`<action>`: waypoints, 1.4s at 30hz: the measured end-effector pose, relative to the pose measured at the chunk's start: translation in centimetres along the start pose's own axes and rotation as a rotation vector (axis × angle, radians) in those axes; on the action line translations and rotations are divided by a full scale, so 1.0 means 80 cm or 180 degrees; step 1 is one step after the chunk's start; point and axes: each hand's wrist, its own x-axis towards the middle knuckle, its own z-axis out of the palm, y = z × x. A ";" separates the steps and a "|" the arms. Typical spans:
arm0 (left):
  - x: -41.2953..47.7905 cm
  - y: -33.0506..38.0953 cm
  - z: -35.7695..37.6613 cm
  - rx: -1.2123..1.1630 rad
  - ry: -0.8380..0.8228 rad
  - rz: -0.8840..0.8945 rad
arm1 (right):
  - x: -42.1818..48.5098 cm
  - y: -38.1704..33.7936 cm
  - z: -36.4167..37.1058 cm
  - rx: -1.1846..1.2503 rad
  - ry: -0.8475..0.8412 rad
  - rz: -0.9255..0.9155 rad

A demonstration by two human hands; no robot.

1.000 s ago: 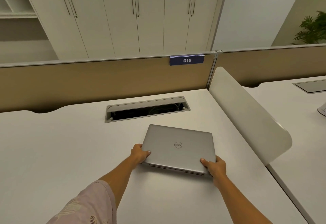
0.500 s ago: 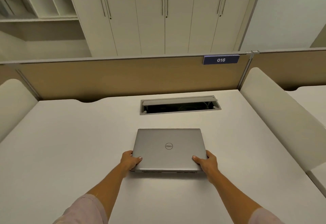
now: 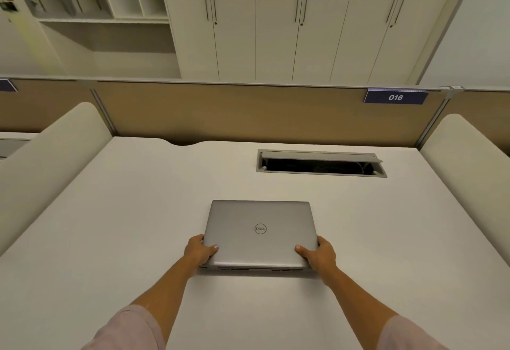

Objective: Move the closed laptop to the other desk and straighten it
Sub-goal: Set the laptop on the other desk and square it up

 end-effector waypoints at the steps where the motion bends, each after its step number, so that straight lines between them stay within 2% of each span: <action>1: -0.001 -0.001 -0.001 0.0047 -0.0003 0.0021 | -0.001 -0.001 0.000 -0.0110 0.0024 -0.0036; 5: -0.004 -0.001 -0.004 0.0293 0.0076 0.0123 | -0.001 -0.007 -0.001 -0.0566 0.0133 -0.0157; 9: -0.005 0.000 -0.005 0.0594 0.0167 0.0140 | 0.002 -0.013 -0.004 -0.0703 0.0229 -0.0060; 17: -0.023 -0.002 0.014 0.0889 -0.0007 -0.0388 | 0.014 -0.009 -0.020 -0.0929 0.0407 -0.0105; 27: -0.063 0.002 0.074 0.1445 -0.1024 -0.0539 | 0.038 -0.013 -0.061 -0.1192 0.0328 -0.0212; 30: -0.072 0.002 0.098 0.1280 -0.1503 -0.0596 | 0.040 -0.009 -0.065 -0.1169 0.0423 -0.0305; 37: -0.078 0.008 0.111 0.0980 -0.1810 -0.0574 | 0.030 0.003 -0.047 -0.1389 0.0378 -0.0935; 38: -0.077 0.010 0.106 0.1137 -0.1878 -0.0565 | 0.027 0.003 -0.045 -0.1383 0.0368 -0.0969; 40: -0.073 0.018 0.095 0.1972 -0.1939 -0.0366 | 0.021 0.006 -0.043 -0.1289 0.0360 -0.0946; 42: -0.064 0.036 0.087 0.2867 -0.1374 0.0200 | 0.012 0.011 -0.041 -0.1224 0.0437 -0.0976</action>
